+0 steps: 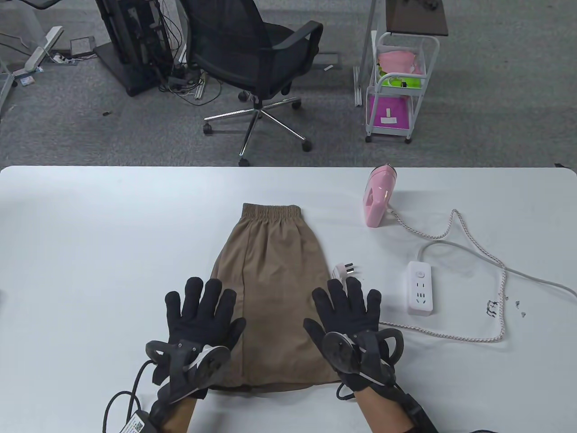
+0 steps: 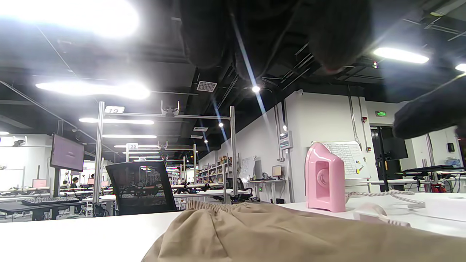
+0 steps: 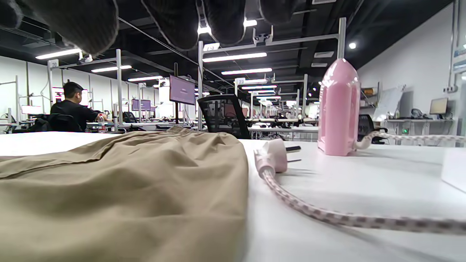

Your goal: Iron shorts with electric iron on table

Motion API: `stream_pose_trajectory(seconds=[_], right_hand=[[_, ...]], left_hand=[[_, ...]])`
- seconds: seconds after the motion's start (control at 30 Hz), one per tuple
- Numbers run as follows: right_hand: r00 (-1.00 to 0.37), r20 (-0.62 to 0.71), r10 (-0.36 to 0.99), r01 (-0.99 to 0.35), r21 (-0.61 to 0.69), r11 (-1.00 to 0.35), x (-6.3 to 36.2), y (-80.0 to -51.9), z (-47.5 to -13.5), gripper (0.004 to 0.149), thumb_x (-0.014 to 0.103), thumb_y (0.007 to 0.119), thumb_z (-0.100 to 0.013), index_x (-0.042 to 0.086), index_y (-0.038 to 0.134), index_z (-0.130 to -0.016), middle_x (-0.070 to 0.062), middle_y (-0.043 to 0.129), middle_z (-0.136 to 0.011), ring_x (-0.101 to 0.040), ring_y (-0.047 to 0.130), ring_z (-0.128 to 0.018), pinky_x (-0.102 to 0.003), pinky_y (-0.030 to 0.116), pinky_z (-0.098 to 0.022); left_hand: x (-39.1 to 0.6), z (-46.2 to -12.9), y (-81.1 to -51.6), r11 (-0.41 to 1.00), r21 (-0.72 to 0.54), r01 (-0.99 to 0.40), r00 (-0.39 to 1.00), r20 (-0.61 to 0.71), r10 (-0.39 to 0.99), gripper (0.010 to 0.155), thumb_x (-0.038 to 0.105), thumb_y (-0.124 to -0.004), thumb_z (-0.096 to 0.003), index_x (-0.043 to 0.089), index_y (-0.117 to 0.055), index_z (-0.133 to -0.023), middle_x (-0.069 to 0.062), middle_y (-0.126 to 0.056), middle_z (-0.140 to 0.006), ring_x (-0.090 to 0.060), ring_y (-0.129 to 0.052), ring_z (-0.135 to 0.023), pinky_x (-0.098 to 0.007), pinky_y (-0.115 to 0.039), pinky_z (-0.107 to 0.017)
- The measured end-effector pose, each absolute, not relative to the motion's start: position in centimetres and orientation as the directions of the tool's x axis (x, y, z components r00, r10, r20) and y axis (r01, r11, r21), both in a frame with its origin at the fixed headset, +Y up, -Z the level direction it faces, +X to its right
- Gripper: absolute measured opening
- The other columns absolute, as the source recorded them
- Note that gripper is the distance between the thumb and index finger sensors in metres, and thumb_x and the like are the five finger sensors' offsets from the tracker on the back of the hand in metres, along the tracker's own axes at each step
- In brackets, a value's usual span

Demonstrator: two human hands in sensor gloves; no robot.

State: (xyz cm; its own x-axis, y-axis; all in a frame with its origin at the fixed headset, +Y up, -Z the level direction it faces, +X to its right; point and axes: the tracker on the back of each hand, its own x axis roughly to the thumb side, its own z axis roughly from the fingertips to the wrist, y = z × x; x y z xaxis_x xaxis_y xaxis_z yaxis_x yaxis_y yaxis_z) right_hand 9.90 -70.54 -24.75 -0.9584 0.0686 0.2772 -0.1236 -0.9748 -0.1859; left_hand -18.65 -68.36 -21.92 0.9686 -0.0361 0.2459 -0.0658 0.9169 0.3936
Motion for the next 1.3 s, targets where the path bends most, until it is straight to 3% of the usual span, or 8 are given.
stream_pose_trajectory(seconds=[0.2,0.37,0.63,1.0,1.2,1.3], right_hand=[[-0.968,0.249,0.019,-0.035,-0.062,-0.997,10.9,-70.7,-28.3,0.064,0.065,0.064,-0.061,0.033,0.055,-0.115,-0.008,0.056,-0.117,-0.044,0.053,-0.109,-0.071,0.047,-0.071],[-0.989,0.145,0.014,-0.005,0.069,-0.998,11.4,-72.0,-32.7,0.064,0.065,0.063,-0.061,0.034,0.053,-0.116,-0.008,0.059,-0.116,-0.04,0.062,-0.107,-0.07,0.05,-0.072],[-0.999,-0.044,0.001,-0.012,0.247,-0.969,12.1,-73.7,-38.1,0.068,0.068,0.068,-0.059,0.035,0.052,-0.116,-0.003,0.066,-0.105,-0.028,0.087,-0.082,-0.059,0.067,-0.068],[-0.983,-0.147,-0.108,0.054,0.333,-0.942,11.4,-74.2,-40.2,0.072,0.069,0.077,-0.057,0.028,0.058,-0.114,-0.002,0.075,-0.097,-0.02,0.095,-0.068,-0.053,0.075,-0.062],[-0.967,-0.13,-0.219,0.166,0.33,-0.929,10.1,-74.3,-40.5,0.076,0.065,0.079,-0.057,0.018,0.058,-0.112,-0.007,0.079,-0.094,-0.018,0.101,-0.063,-0.05,0.08,-0.059],[-0.967,-0.139,-0.212,0.162,0.307,-0.938,10.2,-74.1,-40.3,0.071,0.059,0.075,-0.06,0.015,0.055,-0.112,-0.011,0.08,-0.093,-0.017,0.102,-0.06,-0.048,0.082,-0.058]], left_hand=[[-18.9,-22.0,-68.1,0.915,0.392,-0.093,0.969,0.249,-0.008,0.061,0.06,-0.07,-0.0525,0.03,-0.067,-0.106,-0.005,-0.06,-0.118,-0.044,-0.051,-0.111,-0.072,-0.036,-0.075],[-19.0,-22.0,-68.1,0.916,0.388,-0.104,0.969,0.247,0.005,0.061,0.059,-0.07,-0.0526,0.03,-0.067,-0.106,-0.006,-0.061,-0.117,-0.044,-0.052,-0.111,-0.072,-0.036,-0.075],[-19.6,-22.4,-68.1,0.919,0.371,-0.133,0.97,0.241,0.043,0.06,0.059,-0.07,-0.0528,0.029,-0.068,-0.106,-0.006,-0.063,-0.117,-0.044,-0.053,-0.111,-0.072,-0.037,-0.075],[-19.9,-22.5,-68.1,0.918,0.36,-0.167,0.966,0.247,0.079,0.06,0.058,-0.07,-0.0528,0.029,-0.069,-0.105,-0.006,-0.064,-0.116,-0.044,-0.055,-0.11,-0.072,-0.037,-0.075],[-19.9,-22.5,-68.1,0.918,0.358,-0.17,0.965,0.249,0.082,0.06,0.058,-0.07,-0.0529,0.028,-0.069,-0.105,-0.006,-0.065,-0.116,-0.044,-0.056,-0.11,-0.072,-0.038,-0.074],[-19.9,-22.5,-68.2,0.917,0.358,-0.174,0.965,0.249,0.085,0.06,0.058,-0.07,-0.0528,0.029,-0.07,-0.105,-0.006,-0.065,-0.116,-0.044,-0.056,-0.11,-0.072,-0.038,-0.074]])
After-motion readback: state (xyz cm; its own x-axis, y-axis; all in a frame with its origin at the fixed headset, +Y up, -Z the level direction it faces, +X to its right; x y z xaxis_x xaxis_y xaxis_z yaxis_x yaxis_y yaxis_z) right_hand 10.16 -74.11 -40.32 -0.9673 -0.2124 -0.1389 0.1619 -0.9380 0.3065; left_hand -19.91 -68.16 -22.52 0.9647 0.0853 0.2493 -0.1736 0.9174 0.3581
